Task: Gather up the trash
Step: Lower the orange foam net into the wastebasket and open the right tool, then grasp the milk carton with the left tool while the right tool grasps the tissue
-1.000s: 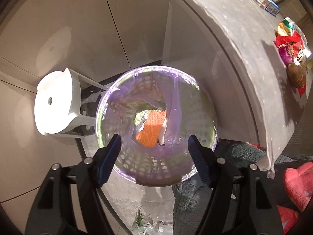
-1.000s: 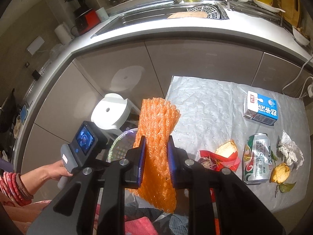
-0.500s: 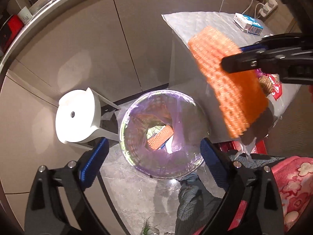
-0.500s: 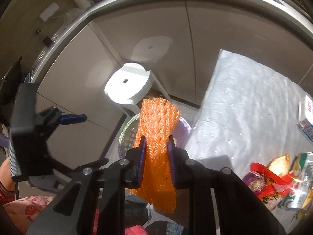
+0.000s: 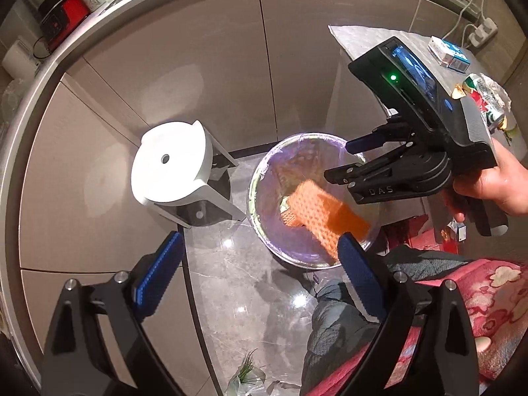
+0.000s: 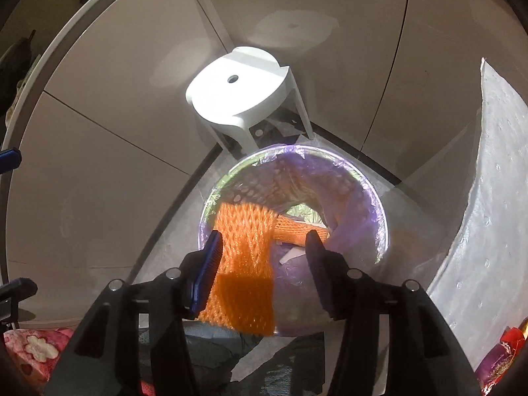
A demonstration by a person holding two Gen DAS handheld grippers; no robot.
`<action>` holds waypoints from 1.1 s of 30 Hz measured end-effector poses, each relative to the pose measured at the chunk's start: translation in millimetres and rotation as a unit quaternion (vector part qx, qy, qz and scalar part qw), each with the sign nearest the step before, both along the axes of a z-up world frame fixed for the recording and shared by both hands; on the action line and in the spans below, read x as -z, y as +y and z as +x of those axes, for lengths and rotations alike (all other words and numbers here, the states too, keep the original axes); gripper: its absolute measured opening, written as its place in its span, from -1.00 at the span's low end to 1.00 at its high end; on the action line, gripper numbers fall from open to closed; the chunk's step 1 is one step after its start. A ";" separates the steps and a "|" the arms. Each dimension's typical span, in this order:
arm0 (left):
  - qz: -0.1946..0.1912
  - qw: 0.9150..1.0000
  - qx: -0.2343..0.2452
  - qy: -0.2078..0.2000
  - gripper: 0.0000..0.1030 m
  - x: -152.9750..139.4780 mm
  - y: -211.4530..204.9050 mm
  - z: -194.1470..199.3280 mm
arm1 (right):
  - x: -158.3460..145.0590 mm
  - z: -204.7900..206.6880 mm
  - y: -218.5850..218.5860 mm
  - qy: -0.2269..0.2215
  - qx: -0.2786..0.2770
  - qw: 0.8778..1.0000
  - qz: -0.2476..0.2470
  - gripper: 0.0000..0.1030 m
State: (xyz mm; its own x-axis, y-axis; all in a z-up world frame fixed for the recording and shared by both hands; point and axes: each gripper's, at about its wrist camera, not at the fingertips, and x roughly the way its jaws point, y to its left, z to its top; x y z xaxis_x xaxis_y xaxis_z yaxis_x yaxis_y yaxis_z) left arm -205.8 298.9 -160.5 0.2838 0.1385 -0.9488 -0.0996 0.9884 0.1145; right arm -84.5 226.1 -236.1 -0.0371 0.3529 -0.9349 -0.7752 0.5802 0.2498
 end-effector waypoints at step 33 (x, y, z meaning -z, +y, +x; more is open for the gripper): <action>0.033 0.841 0.539 -0.042 0.85 23.8 -372.3 330.2 | -134.0 61.7 -492.6 -0.088 0.483 0.871 0.000 0.55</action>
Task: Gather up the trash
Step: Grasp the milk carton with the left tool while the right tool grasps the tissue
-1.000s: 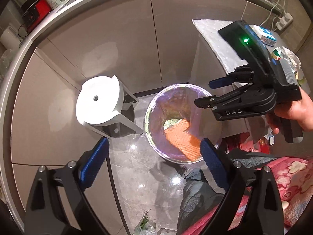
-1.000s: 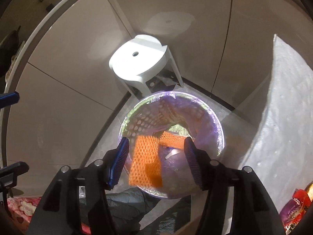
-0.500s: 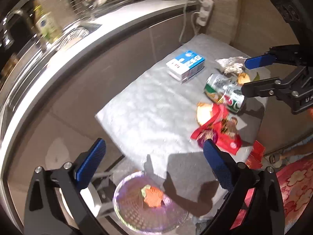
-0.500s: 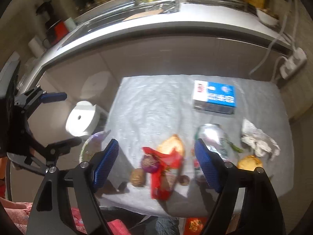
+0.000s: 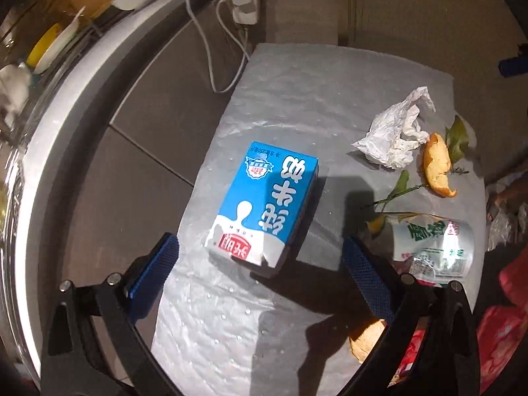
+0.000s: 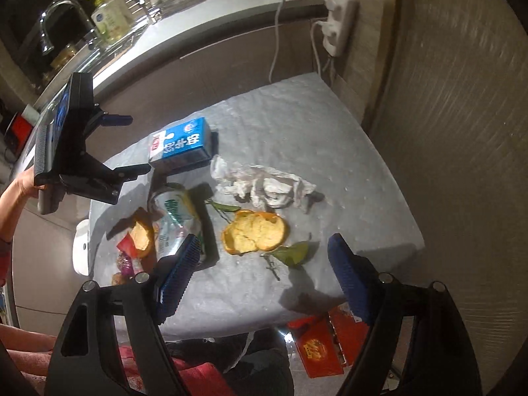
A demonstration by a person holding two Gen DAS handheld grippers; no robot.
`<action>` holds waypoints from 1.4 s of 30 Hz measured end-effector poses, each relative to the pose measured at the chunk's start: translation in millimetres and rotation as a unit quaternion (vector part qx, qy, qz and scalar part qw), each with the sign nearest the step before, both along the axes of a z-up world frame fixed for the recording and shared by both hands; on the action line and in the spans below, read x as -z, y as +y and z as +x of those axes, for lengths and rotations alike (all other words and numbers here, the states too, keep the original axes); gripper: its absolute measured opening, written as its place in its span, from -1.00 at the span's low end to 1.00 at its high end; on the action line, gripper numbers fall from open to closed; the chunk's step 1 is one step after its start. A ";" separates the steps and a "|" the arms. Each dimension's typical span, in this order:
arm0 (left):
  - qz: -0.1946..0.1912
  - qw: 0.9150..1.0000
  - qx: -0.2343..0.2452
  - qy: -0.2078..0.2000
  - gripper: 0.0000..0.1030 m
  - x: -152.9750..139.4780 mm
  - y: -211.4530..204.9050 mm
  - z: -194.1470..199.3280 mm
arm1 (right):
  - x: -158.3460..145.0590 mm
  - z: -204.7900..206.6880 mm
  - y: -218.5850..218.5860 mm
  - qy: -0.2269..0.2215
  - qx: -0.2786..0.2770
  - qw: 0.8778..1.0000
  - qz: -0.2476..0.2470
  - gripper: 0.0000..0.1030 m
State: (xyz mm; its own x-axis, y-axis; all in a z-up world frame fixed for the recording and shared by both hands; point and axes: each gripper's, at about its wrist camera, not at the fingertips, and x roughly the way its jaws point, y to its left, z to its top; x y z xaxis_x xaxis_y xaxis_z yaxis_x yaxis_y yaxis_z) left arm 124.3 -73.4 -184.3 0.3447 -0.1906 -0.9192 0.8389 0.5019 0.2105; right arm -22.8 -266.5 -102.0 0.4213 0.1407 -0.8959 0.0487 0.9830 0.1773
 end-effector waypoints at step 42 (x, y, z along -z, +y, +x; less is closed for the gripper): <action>0.027 0.997 0.042 0.057 0.52 35.2 -20.7 28.8 | 93.7 114.8 5.4 0.056 -0.201 0.978 -0.020 0.35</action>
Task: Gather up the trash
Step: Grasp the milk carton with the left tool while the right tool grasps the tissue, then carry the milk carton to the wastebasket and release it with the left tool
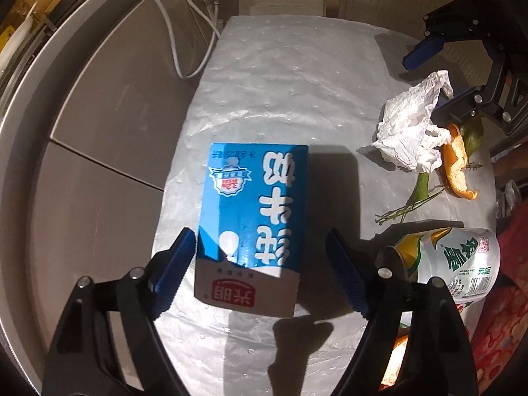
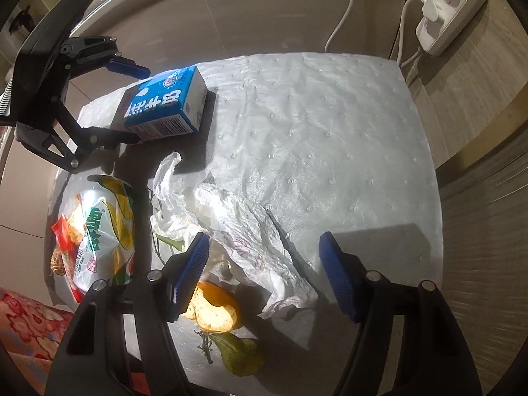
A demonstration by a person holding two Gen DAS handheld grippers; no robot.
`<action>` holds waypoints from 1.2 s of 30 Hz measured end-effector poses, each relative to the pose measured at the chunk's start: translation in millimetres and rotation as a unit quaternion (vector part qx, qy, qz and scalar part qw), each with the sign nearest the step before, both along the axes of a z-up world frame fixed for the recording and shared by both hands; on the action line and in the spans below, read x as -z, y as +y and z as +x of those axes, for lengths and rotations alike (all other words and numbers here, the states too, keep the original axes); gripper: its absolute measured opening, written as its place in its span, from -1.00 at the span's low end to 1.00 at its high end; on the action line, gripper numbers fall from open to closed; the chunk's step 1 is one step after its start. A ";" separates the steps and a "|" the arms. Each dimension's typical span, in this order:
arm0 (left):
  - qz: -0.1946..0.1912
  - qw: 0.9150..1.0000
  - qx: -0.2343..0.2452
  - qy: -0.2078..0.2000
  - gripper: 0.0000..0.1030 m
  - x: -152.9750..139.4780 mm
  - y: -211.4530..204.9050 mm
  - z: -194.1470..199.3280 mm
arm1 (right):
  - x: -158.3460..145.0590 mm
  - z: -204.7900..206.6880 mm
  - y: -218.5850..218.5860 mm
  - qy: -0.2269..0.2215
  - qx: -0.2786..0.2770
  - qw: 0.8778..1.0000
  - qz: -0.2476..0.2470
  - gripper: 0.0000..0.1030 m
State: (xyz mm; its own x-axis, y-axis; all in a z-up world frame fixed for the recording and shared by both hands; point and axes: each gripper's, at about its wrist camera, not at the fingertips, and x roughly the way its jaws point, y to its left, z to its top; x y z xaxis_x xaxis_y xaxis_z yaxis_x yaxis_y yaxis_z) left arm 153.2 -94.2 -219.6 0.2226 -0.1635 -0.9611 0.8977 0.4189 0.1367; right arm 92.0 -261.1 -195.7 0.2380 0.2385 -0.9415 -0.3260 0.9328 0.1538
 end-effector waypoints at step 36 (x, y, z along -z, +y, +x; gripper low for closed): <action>-0.063 0.977 -0.192 -0.074 0.30 -94.2 116.9 -64.7 | -79.6 -27.5 21.3 -0.051 0.022 0.995 0.086 -0.82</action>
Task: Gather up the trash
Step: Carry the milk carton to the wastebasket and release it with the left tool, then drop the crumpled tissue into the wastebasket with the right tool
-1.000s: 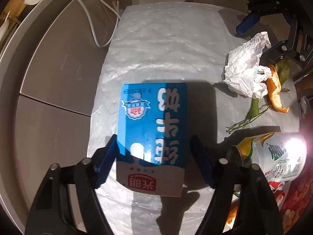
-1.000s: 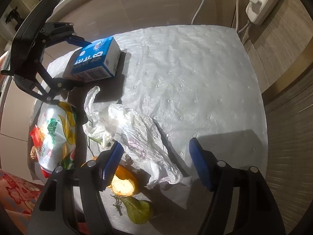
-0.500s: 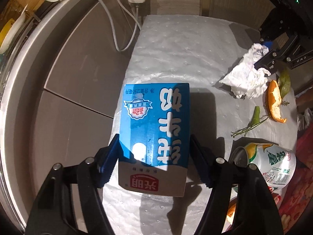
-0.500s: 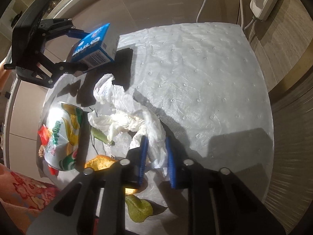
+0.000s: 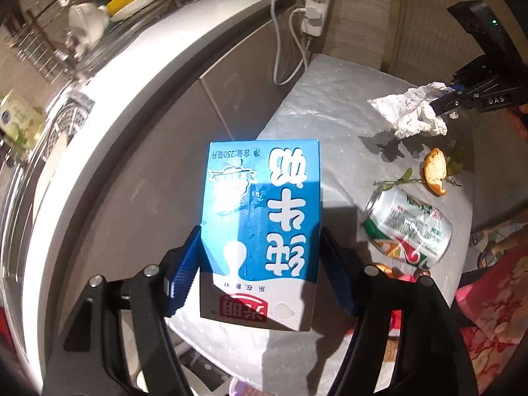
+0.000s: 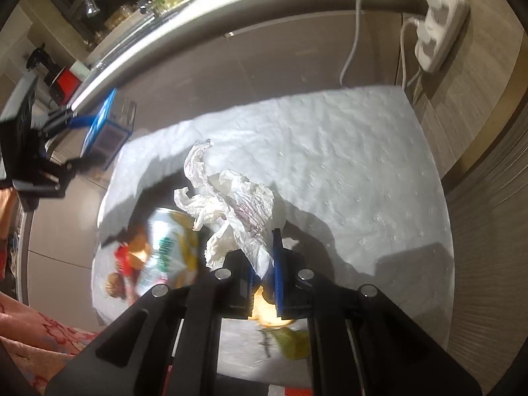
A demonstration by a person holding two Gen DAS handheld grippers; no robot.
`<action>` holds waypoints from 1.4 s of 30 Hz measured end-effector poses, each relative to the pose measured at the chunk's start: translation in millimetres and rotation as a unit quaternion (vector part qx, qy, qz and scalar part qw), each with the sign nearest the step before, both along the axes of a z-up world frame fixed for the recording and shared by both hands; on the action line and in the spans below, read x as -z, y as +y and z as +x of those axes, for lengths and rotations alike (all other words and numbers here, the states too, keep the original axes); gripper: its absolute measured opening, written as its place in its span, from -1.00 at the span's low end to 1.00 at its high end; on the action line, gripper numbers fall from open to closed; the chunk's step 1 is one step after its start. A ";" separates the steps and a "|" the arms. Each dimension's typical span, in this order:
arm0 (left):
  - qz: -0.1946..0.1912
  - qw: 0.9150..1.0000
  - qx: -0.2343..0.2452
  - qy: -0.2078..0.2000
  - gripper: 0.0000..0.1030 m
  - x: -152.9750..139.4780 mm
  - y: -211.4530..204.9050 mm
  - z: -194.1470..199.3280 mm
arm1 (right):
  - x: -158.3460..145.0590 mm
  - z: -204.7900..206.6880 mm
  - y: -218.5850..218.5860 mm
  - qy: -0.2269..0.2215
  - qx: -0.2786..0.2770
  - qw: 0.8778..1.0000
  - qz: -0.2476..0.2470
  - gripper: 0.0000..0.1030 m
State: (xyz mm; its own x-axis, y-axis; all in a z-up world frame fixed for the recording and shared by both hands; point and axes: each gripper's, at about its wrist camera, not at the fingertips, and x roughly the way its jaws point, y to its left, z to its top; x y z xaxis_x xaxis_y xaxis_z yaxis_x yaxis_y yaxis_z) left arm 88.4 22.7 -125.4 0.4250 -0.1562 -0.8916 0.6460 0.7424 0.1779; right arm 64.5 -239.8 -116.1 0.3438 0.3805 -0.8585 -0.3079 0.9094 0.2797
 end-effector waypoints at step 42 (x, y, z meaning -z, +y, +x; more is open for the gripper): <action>-0.040 0.960 -0.252 0.112 0.70 86.7 252.2 -222.3 | -31.6 -126.5 317.7 0.043 -0.183 0.981 0.048 -0.81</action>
